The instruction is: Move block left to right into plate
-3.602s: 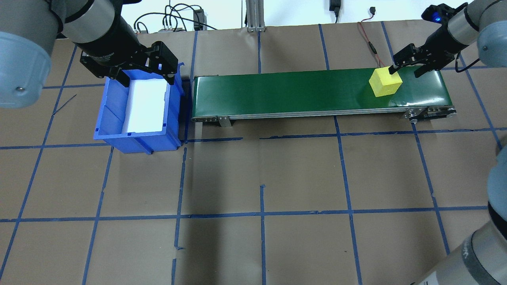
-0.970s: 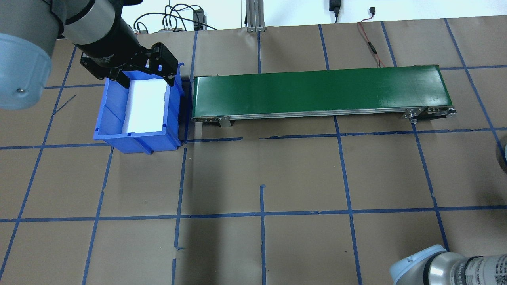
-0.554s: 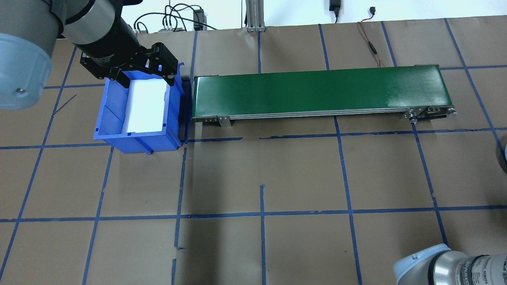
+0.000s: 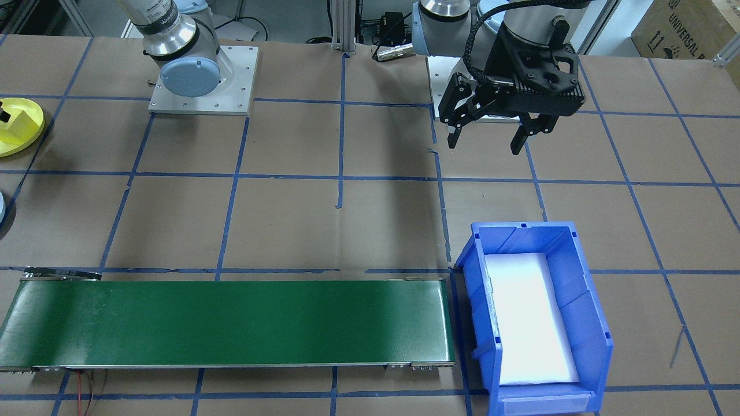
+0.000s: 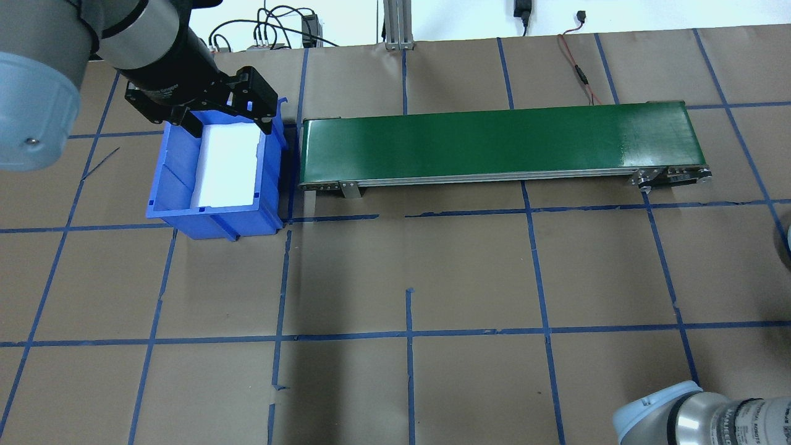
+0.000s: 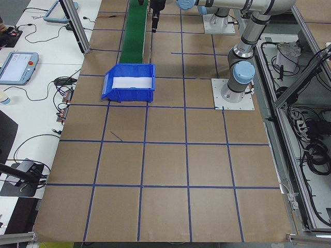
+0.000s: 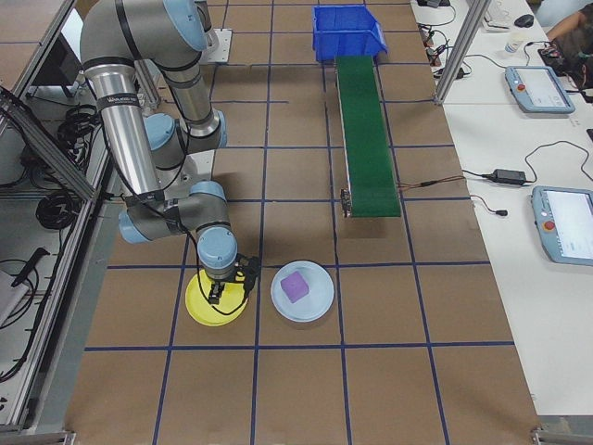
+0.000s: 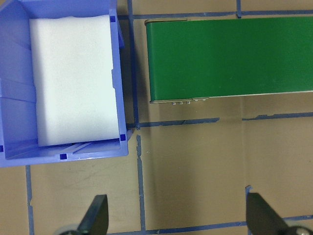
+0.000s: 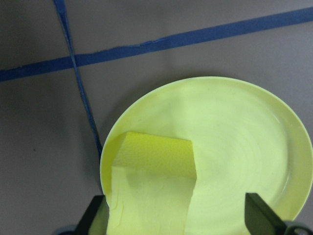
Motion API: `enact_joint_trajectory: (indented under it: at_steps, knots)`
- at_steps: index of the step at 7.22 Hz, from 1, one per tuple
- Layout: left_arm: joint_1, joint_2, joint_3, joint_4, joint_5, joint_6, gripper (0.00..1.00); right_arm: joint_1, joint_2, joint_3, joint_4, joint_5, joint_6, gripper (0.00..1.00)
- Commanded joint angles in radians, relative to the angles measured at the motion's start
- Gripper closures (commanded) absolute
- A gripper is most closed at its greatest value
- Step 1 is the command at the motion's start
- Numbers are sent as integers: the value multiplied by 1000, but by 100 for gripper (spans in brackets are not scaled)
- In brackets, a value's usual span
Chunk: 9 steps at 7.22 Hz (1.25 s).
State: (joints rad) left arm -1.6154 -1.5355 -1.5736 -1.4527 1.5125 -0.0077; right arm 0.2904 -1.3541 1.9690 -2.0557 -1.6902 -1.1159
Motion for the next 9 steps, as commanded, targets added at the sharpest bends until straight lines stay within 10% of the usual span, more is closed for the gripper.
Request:
enact_joint_trajectory:
  at_steps: [1, 3, 9]
  knots:
    - [0, 0, 1, 0, 0, 0, 0, 232, -29, -82, 70, 1, 54, 0]
    - [0, 0, 0, 0, 0, 0, 0, 518, -97, -241, 297, 10, 443, 0]
    - [-1, 0, 0, 0, 0, 0, 0, 1225, -154, -451, 529, 133, 979, 0]
